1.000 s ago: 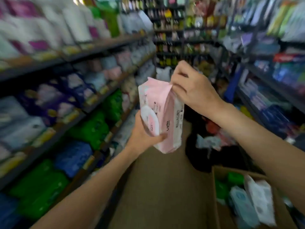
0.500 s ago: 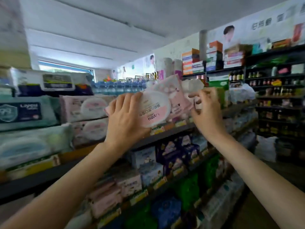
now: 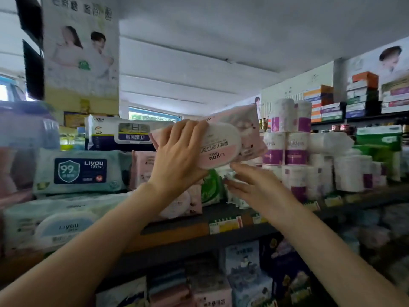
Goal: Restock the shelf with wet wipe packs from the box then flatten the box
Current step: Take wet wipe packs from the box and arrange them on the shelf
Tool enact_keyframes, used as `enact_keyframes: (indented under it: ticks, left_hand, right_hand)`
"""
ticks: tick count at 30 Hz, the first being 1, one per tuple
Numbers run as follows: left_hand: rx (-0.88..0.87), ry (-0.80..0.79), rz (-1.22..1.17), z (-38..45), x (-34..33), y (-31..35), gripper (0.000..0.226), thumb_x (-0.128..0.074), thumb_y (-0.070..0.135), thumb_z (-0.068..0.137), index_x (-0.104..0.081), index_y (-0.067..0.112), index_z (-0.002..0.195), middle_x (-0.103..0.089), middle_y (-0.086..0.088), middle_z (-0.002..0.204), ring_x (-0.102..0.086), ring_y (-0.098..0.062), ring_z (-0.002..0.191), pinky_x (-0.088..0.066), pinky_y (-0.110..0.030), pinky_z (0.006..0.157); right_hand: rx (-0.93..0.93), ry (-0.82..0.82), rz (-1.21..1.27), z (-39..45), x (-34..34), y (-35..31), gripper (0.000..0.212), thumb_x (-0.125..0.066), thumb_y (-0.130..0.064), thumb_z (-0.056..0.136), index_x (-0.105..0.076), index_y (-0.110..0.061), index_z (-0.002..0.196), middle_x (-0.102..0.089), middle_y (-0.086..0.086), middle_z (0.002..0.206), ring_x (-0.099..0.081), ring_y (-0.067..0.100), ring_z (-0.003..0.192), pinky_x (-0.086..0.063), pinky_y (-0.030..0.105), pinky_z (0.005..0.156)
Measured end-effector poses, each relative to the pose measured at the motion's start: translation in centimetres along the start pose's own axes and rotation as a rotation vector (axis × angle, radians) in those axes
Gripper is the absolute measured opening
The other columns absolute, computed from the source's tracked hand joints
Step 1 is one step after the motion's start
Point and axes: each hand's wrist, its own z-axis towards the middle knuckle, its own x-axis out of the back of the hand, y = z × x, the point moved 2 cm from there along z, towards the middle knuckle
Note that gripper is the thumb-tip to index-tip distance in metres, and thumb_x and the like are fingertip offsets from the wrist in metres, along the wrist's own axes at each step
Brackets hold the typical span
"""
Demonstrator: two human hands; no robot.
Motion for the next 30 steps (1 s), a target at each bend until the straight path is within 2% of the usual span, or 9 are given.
enact_keyframes:
  ticks: [3, 7, 10, 13, 16, 20, 25, 27, 30]
  left_hand:
    - [-0.183, 0.031, 0.229, 1.2, -2.7, 0.1, 0.061, -0.068, 0.033, 0.069, -0.042, 0.009, 0.119, -0.064, -0.010, 0.112, -0.041, -0.024, 0.106, -0.031, -0.036, 0.089]
    - [-0.377, -0.112, 0.253, 2.0, -4.9, 0.0, 0.063, -0.061, 0.033, 0.069, -0.041, 0.011, 0.124, -0.062, -0.007, 0.121, -0.048, -0.022, 0.111, -0.031, -0.033, 0.093]
    - [-0.247, -0.244, 0.004, 1.2, -3.8, -1.9, 0.058, -0.050, 0.046, 0.073, -0.041, 0.015, 0.121, -0.060, -0.005, 0.119, -0.046, -0.016, 0.109, -0.028, -0.027, 0.094]
    - [0.141, -0.211, -0.074, -1.5, -2.5, -6.1, 0.055, -0.041, 0.047, 0.075, -0.045, 0.013, 0.118, -0.056, -0.004, 0.111, -0.049, -0.015, 0.101, -0.029, -0.027, 0.094]
    - [0.410, -0.195, -0.171, -2.6, -1.9, -8.0, 0.048, -0.045, 0.040, 0.080, -0.044, 0.009, 0.117, -0.050, -0.002, 0.109, -0.045, -0.013, 0.100, -0.041, -0.039, 0.093]
    - [0.549, -0.210, -0.332, -2.8, -2.4, -8.5, 0.024, -0.044, 0.023, 0.094, -0.044, 0.009, 0.114, -0.054, -0.003, 0.113, -0.055, -0.017, 0.100, -0.049, -0.034, 0.082]
    - [0.719, -0.098, -0.353, -3.9, -1.6, -9.4, 0.017, -0.042, 0.014, 0.095, -0.051, 0.011, 0.109, -0.058, -0.002, 0.101, -0.055, -0.014, 0.088, -0.040, -0.010, 0.069]
    - [0.657, -0.330, -0.459, -4.3, -1.6, -9.0, 0.030, -0.053, 0.038, 0.087, -0.048, 0.021, 0.111, -0.057, 0.006, 0.105, -0.054, -0.008, 0.092, -0.046, -0.023, 0.082]
    - [0.288, -0.818, -0.131, -5.3, -2.4, -7.9, 0.087, -0.046, 0.076, 0.060, -0.033, 0.029, 0.132, -0.041, 0.011, 0.129, -0.037, -0.008, 0.116, -0.036, -0.037, 0.102]
  right_hand:
    - [-0.153, -0.234, 0.477, 2.5, -2.4, -0.2, 0.052, -0.073, -0.029, 0.064, -0.058, -0.011, 0.111, -0.063, 0.013, 0.111, -0.058, 0.029, 0.112, -0.045, 0.040, 0.100]
    - [-0.206, -0.120, 0.671, 6.9, -3.0, -0.4, 0.054, -0.074, -0.030, 0.071, -0.054, -0.016, 0.119, -0.063, 0.009, 0.112, -0.060, 0.024, 0.101, -0.054, 0.040, 0.080]
    - [-0.058, 0.025, 0.395, 9.6, -1.3, 0.6, 0.036, -0.071, -0.026, 0.075, -0.052, -0.017, 0.104, -0.061, 0.008, 0.107, -0.058, 0.021, 0.100, -0.051, 0.039, 0.090]
    - [0.170, -0.022, 0.126, 11.2, 0.2, 0.3, 0.062, -0.078, -0.033, 0.063, -0.049, -0.014, 0.114, -0.060, 0.010, 0.115, -0.058, 0.024, 0.110, -0.046, 0.043, 0.098]
    - [0.395, -0.042, -0.287, 11.4, 0.5, -0.9, 0.075, -0.082, -0.036, 0.054, -0.047, -0.011, 0.116, -0.057, 0.007, 0.109, -0.058, 0.021, 0.102, -0.050, 0.038, 0.092]
    - [0.901, -0.085, -0.906, 9.3, -1.7, -2.0, 0.078, -0.082, -0.034, 0.054, -0.041, -0.013, 0.118, -0.038, -0.004, 0.107, -0.039, 0.012, 0.097, -0.038, 0.026, 0.077]
    - [0.928, -0.343, -1.440, 9.2, -3.1, 2.1, 0.084, -0.074, -0.044, 0.063, -0.032, -0.017, 0.130, -0.036, 0.001, 0.125, -0.033, 0.016, 0.111, -0.032, 0.035, 0.101]
    - [0.918, -0.461, -1.550, 9.4, -3.4, 4.0, 0.086, -0.064, -0.056, 0.064, -0.028, -0.017, 0.133, -0.031, 0.001, 0.131, -0.029, 0.019, 0.121, -0.023, 0.034, 0.107]
    - [0.960, -0.506, -1.574, 10.0, -3.7, 5.3, 0.092, -0.063, -0.059, 0.063, -0.028, -0.014, 0.135, -0.030, 0.003, 0.134, -0.026, 0.022, 0.125, -0.018, 0.035, 0.108]
